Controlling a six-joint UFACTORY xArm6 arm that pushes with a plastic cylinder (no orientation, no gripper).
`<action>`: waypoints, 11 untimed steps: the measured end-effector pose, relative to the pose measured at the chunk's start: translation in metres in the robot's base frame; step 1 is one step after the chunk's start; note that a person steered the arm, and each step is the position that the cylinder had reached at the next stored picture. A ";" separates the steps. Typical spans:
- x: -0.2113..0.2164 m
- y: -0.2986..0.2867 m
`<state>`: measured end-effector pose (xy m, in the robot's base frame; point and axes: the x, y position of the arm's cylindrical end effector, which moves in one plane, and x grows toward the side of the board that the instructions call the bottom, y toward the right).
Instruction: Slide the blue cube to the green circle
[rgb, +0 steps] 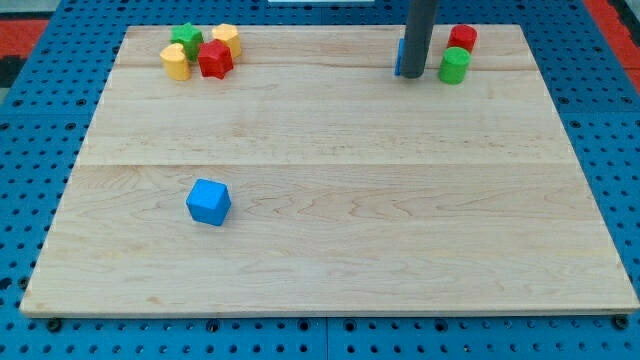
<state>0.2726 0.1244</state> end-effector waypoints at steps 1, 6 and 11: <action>-0.023 -0.008; 0.209 -0.224; 0.066 -0.182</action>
<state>0.3386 -0.0577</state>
